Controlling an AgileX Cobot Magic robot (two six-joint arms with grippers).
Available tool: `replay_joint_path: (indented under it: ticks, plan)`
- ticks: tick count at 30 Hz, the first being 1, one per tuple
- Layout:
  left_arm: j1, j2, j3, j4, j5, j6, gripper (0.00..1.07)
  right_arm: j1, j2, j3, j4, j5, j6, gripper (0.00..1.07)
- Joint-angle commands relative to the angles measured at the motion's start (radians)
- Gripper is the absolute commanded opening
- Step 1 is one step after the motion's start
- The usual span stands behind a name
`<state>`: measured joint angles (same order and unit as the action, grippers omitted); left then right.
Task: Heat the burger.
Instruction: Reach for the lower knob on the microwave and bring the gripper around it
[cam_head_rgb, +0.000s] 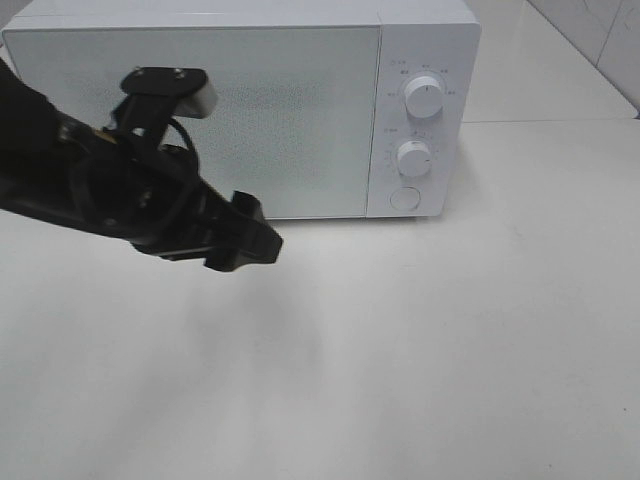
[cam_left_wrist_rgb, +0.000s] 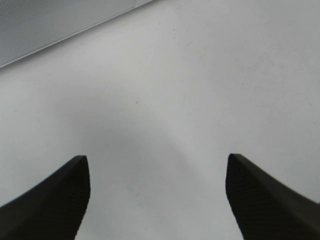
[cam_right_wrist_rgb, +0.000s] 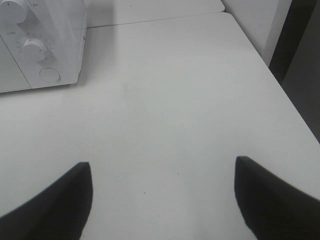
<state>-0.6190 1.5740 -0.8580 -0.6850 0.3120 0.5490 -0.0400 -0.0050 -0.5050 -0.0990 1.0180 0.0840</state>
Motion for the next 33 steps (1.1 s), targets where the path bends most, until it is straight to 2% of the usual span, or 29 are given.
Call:
replay_joint_path:
  ticks: [1, 2, 4, 5, 6, 7, 8, 9, 10, 11, 12, 13, 14, 16, 19, 20, 25, 33]
  plan:
    - [0.064, -0.055, 0.006, 0.057, 0.113, -0.04, 0.73, -0.007, -0.025, 0.002, 0.003, -0.015, -0.005, 0.73]
    - [0.113, -0.097, 0.006, 0.107, 0.194, -0.086, 0.73, -0.007, -0.025, 0.002, 0.003, -0.015, -0.005, 0.73]
    - [0.133, -0.123, 0.006, 0.134, 0.225, -0.104, 0.73, -0.007, -0.025, 0.002, 0.003, -0.015, -0.005, 0.73]
    - [0.183, -0.176, 0.006, 0.219, 0.306, -0.158, 0.73, -0.007, -0.025, 0.002, 0.003, -0.015, -0.005, 0.73]
    - [0.183, -0.176, 0.006, 0.219, 0.306, -0.158, 0.73, -0.007, -0.025, 0.002, 0.003, -0.015, -0.005, 0.73]
    - [0.207, -0.197, 0.006, 0.267, 0.339, -0.184, 0.73, -0.007, -0.025, 0.002, 0.003, -0.015, -0.005, 0.73]
    - [0.249, -0.247, 0.006, 0.355, 0.416, -0.265, 0.74, -0.007, -0.025, 0.002, 0.003, -0.015, -0.005, 0.73]
    - [0.249, -0.247, 0.006, 0.355, 0.416, -0.265, 0.74, -0.007, -0.025, 0.002, 0.003, -0.015, -0.005, 0.73]
    - [0.295, -0.303, 0.006, 0.456, 0.491, -0.348, 0.74, -0.007, -0.025, 0.002, 0.003, -0.015, -0.005, 0.73]
    - [0.295, -0.303, 0.006, 0.456, 0.491, -0.348, 0.74, -0.007, -0.025, 0.002, 0.003, -0.015, -0.005, 0.73]
    - [0.31, -0.327, 0.006, 0.494, 0.528, -0.381, 0.74, -0.007, -0.025, 0.002, 0.003, -0.015, -0.005, 0.73]
    - [0.342, -0.388, 0.006, 0.579, 0.581, -0.446, 0.77, -0.007, -0.025, 0.002, 0.003, -0.015, -0.005, 0.73]
    - [0.342, -0.388, 0.006, 0.579, 0.581, -0.446, 0.77, -0.007, -0.025, 0.002, 0.003, -0.015, -0.005, 0.73]
    - [0.369, -0.479, 0.006, 0.691, 0.639, -0.516, 0.84, -0.007, -0.025, 0.002, 0.003, -0.015, -0.005, 0.73]
    - [0.374, -0.513, 0.006, 0.717, 0.658, -0.535, 0.85, -0.007, -0.025, 0.002, 0.003, -0.015, -0.005, 0.73]
    - [0.379, -0.571, 0.007, 0.752, 0.694, -0.558, 0.86, -0.007, -0.025, 0.002, 0.003, -0.015, -0.005, 0.73]
    - [0.382, -0.728, 0.034, 0.765, 0.758, -0.556, 0.86, -0.007, -0.025, 0.002, 0.003, -0.015, -0.005, 0.73]
    - [0.382, -1.059, 0.206, 0.72, 0.828, -0.558, 0.86, -0.007, -0.025, 0.002, 0.003, -0.015, -0.005, 0.73]
